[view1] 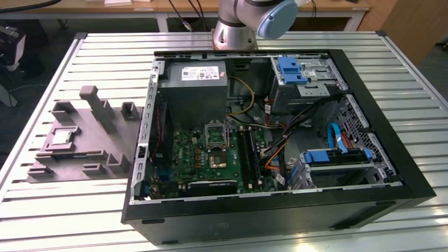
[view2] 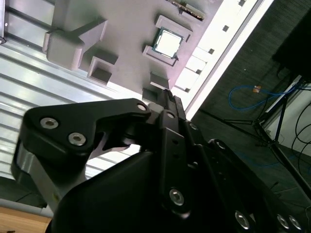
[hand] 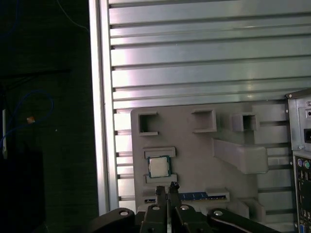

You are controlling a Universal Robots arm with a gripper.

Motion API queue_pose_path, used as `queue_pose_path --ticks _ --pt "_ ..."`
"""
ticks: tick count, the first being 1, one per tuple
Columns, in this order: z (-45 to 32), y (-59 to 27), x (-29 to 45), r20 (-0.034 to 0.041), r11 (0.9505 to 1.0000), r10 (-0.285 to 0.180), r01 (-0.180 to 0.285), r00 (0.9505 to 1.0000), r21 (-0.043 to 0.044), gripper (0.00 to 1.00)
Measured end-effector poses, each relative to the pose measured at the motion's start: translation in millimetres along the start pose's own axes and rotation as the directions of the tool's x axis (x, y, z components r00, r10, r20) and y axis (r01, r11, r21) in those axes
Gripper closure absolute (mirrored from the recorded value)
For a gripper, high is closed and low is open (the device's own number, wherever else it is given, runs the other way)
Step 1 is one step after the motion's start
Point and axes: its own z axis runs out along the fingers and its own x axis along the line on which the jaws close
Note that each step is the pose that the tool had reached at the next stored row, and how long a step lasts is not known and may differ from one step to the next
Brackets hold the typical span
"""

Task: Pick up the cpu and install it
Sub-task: 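Pick up the cpu and move it towards the insertion slot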

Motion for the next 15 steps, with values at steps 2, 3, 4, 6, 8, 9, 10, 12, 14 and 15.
queue_pose_path --ticks 2,3,4,6,8,9,10,12,14,15 --pt "0.0 0.0 0.0 -0.0001 1.0 0.0 0.0 1.0 0.0 0.77" --pt "0.0 0.0 0.0 -0.0001 1.0 0.0 0.0 1.0 -0.0001 0.71" --pt "0.0 0.0 0.0 -0.0001 1.0 0.0 0.0 1.0 -0.0001 0.71" --pt "0.0 0.0 0.0 -0.0001 1.0 0.0 0.0 1.0 -0.0001 0.59" --pt "-0.1 0.0 0.0 -0.0001 1.0 0.0 0.0 1.0 -0.0002 0.53" --pt "0.0 0.0 0.0 -0.0001 1.0 0.0 0.0 1.0 -0.0003 0.47" --pt "0.0 0.0 0.0 -0.0001 1.0 0.0 0.0 1.0 -0.0003 0.47" --pt "0.0 0.0 0.0 -0.0001 1.0 0.0 0.0 1.0 -0.0003 0.36" --pt "0.0 0.0 0.0 -0.0001 1.0 0.0 0.0 1.0 -0.0004 0.36" --pt "0.0 0.0 0.0 -0.0001 1.0 0.0 0.0 1.0 -0.0004 0.29"
